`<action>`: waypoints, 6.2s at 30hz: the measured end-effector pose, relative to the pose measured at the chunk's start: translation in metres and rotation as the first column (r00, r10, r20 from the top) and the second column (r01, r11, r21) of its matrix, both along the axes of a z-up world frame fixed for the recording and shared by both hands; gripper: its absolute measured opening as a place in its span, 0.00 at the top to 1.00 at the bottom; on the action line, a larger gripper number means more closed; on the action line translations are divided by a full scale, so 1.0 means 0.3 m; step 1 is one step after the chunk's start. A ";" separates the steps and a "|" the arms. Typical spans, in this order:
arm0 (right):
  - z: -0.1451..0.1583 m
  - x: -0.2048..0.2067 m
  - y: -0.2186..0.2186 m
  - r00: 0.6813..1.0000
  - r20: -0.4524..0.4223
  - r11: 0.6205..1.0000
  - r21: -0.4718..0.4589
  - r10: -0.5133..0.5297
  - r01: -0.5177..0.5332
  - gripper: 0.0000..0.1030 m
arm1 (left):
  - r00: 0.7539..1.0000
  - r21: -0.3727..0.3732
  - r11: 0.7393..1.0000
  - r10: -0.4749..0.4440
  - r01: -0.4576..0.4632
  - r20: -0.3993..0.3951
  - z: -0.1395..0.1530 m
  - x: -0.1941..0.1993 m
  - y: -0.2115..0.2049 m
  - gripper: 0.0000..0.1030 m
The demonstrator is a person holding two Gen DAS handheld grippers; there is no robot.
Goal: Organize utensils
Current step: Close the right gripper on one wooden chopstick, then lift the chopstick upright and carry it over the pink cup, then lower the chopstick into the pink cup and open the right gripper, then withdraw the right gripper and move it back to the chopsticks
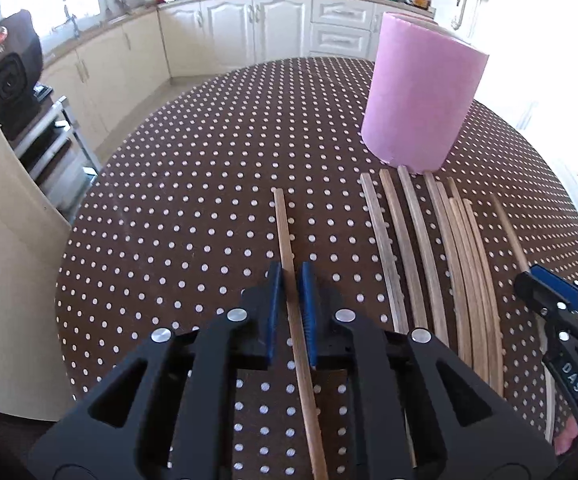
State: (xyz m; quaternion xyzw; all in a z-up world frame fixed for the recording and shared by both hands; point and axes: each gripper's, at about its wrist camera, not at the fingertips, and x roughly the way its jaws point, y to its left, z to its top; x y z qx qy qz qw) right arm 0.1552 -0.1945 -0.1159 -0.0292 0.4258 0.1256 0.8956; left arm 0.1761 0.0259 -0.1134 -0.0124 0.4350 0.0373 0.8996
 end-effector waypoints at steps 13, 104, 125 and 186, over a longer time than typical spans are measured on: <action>0.009 0.008 -0.063 0.999 -0.013 0.994 0.101 -0.040 0.041 0.95 | 0.994 -0.113 0.988 -0.097 0.101 0.043 0.008 -0.036 0.036 0.94; 0.507 0.338 -0.057 0.862 0.492 0.947 0.318 -0.121 -0.049 0.95 | 0.747 -0.072 0.994 -0.011 0.079 0.664 0.601 0.284 -0.100 0.94; 0.387 0.363 0.014 0.940 0.342 0.963 0.253 0.001 -0.093 0.90 | 0.858 -0.053 0.988 -0.097 0.143 0.504 0.367 0.361 -0.064 0.91; 0.107 0.012 -0.044 0.995 0.066 0.989 0.138 -0.069 0.059 0.33 | 0.973 -0.111 0.970 -0.204 0.216 0.110 0.091 -0.074 0.038 0.39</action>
